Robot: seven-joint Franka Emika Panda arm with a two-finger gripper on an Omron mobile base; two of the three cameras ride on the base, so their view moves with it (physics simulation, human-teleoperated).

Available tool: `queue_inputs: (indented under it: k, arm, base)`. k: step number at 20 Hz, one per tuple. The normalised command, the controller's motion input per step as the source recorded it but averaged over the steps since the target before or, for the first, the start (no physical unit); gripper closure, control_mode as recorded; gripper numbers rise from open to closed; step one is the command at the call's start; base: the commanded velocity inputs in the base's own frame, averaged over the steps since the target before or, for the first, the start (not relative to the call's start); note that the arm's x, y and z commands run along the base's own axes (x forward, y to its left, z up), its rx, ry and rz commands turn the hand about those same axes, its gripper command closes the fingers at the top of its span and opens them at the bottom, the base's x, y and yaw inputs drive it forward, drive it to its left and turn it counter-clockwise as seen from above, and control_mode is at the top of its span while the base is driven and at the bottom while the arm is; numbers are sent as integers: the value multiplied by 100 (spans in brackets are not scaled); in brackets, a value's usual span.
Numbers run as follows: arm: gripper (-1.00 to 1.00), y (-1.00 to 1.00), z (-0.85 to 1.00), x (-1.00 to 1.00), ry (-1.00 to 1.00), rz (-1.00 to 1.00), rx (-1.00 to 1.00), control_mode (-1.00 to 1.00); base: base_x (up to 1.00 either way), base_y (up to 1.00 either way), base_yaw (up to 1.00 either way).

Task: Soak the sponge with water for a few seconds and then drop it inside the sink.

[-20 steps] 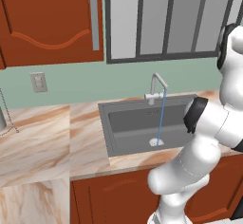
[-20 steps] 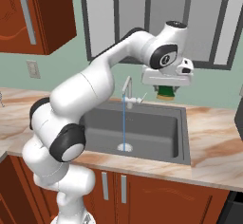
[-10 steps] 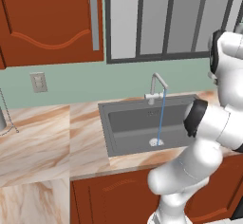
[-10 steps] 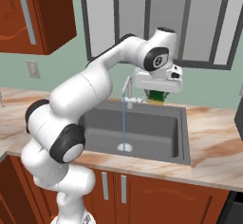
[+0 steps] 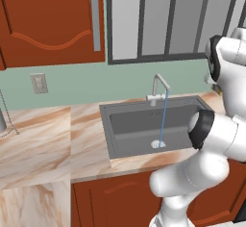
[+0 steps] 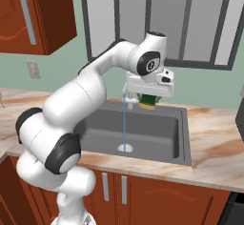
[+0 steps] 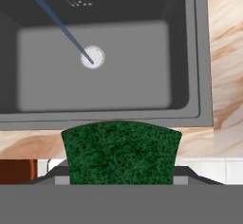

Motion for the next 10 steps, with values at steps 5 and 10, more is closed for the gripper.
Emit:
queue_inputs:
  k: [5, 10]
  arm:
    - [100, 18, -4, -23, 0, -4, 0, -100]
    - [100, 29, -14, -7, 0, -4, -3, -100]
  base:
    - [0, 0, 0]
    - [0, 0, 0]
